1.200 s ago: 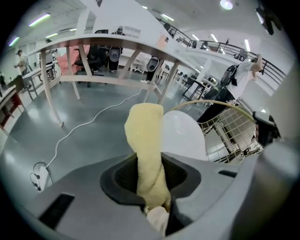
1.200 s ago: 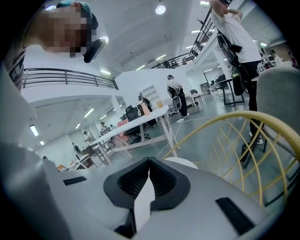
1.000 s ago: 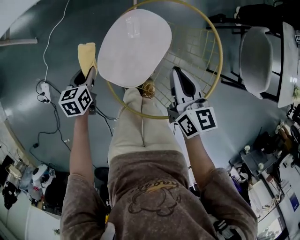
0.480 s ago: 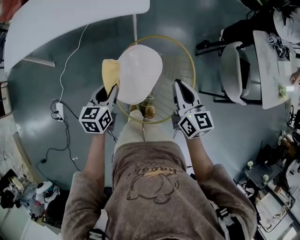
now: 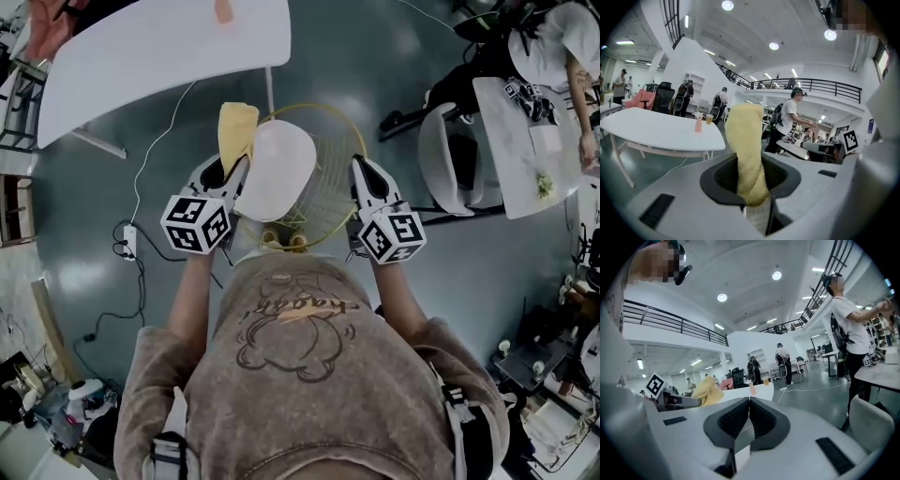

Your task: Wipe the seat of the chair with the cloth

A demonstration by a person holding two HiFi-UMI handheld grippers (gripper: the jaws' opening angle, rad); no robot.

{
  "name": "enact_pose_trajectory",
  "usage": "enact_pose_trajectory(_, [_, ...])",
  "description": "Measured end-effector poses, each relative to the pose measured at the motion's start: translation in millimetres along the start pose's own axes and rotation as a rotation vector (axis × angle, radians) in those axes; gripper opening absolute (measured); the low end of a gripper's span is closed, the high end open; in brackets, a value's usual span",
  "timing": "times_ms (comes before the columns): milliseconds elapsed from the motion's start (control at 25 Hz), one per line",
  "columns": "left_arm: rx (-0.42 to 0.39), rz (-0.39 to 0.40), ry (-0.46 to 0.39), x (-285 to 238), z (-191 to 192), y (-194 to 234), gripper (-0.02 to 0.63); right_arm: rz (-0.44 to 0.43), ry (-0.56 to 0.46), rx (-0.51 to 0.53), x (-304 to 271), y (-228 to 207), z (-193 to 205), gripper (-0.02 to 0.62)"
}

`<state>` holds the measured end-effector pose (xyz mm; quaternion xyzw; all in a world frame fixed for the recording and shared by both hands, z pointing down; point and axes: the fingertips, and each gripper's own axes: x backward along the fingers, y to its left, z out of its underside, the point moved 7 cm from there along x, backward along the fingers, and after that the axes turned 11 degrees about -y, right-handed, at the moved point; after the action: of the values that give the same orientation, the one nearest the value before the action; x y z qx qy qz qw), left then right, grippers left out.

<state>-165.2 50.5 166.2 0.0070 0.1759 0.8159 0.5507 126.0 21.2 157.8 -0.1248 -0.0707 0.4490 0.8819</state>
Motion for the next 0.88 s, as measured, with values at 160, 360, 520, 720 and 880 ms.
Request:
enact_pose_trajectory(160, [-0.022,0.014,-0.061,8.0,-19.4,-17.8,0.114,-0.014,-0.035,0.019,5.2,7.0,-12.9,0.028])
enact_pose_trajectory(360, [-0.046,0.037,-0.127,11.3,-23.8,-37.9,0.114,0.004,-0.034,0.036,13.0,11.9,-10.9,0.027])
enact_pose_trajectory(520, [-0.048,0.015,-0.175,16.1,-15.0,-38.8,0.114,0.004,-0.055,0.063,16.5,20.1,-6.8,0.027])
enact_pose_trajectory(720, [-0.091,-0.010,-0.242,16.7,-4.8,-40.2,0.114,0.009,-0.072,0.087,18.0,18.3,0.6,0.027])
enact_pose_trajectory(880, [-0.142,-0.011,-0.258,19.2,1.9,-40.8,0.114,0.010,-0.060,0.097,20.6,19.6,8.4,0.026])
